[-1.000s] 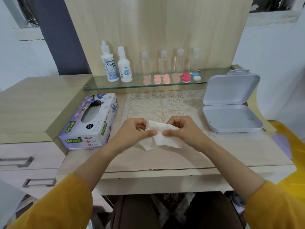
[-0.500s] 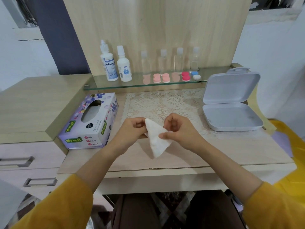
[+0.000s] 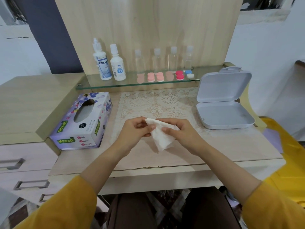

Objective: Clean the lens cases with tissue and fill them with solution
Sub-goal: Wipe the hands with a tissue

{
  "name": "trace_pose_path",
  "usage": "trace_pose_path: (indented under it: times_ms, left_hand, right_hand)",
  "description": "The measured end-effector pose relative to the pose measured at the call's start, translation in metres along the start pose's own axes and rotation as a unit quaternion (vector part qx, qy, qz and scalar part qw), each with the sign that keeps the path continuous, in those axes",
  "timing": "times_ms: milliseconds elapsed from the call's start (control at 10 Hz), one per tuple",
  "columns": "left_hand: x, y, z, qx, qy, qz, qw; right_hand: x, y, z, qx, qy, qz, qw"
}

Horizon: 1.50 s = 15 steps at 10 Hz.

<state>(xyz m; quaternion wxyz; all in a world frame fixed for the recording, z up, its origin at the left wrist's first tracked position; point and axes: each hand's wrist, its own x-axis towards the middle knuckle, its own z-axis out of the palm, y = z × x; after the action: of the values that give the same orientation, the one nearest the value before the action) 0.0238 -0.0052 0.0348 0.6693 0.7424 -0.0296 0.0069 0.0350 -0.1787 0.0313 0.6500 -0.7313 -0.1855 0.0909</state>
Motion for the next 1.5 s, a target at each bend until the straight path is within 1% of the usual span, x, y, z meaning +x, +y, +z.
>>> trace_pose_path:
  times_ms: [100,200,300,400,500,600,700,800,900,1000,1100,1200,1300,1400,1500]
  left_hand:
    - [0.002,-0.005,0.002,0.032,0.017,0.012,0.999]
    - [0.004,-0.014,-0.012,0.158,0.054,0.036,0.985]
    - [0.004,-0.023,-0.030,0.286,0.069,0.086,0.952]
    - [0.004,-0.033,-0.043,0.404,0.037,0.096,0.909]
    - [0.004,-0.043,-0.051,0.475,-0.014,0.068,0.877]
    - [0.004,-0.051,-0.056,0.525,-0.044,0.039,0.849]
    - [0.005,-0.053,-0.060,0.583,-0.056,-0.010,0.811]
    - [0.006,-0.054,-0.062,0.610,-0.074,-0.020,0.788]
    - [0.007,-0.057,-0.063,0.615,-0.074,-0.016,0.785]
    - [0.007,-0.057,-0.063,0.614,-0.068,-0.012,0.786]
    - [0.007,-0.057,-0.063,0.615,-0.066,-0.014,0.786]
    - [0.007,-0.057,-0.063,0.612,-0.066,-0.012,0.788]
    - [0.007,-0.057,-0.063,0.610,-0.063,-0.013,0.790]
    - [0.007,-0.058,-0.062,0.612,-0.062,-0.008,0.788]
    - [0.008,-0.057,-0.063,0.600,-0.070,-0.003,0.797]
  right_hand:
    - [0.001,0.002,-0.006,-0.053,0.059,-0.011,0.997]
    - [0.006,-0.001,-0.019,-0.209,0.158,-0.076,0.962]
    - [0.006,0.003,-0.027,-0.377,0.128,-0.131,0.908]
    - [-0.006,0.028,-0.028,-0.471,0.001,-0.103,0.876]
    - [-0.015,0.037,-0.029,-0.445,-0.009,-0.099,0.890]
    - [-0.015,0.034,-0.028,-0.444,-0.002,-0.103,0.890]
    - [-0.014,0.037,-0.027,-0.470,-0.023,-0.099,0.877]
    - [-0.007,0.037,-0.024,-0.497,-0.048,-0.072,0.864]
    - [0.008,0.032,-0.010,-0.494,-0.053,-0.061,0.865]
    - [0.018,0.031,0.013,-0.482,-0.063,-0.075,0.871]
    - [0.011,0.033,0.032,-0.479,-0.095,-0.097,0.867]
    - [-0.006,0.036,0.027,-0.457,-0.104,-0.122,0.875]
    - [-0.020,0.038,0.005,-0.457,-0.091,-0.104,0.879]
    - [-0.020,0.037,-0.020,-0.505,-0.060,-0.043,0.860]
    - [-0.004,0.037,-0.030,-0.514,-0.039,-0.008,0.857]
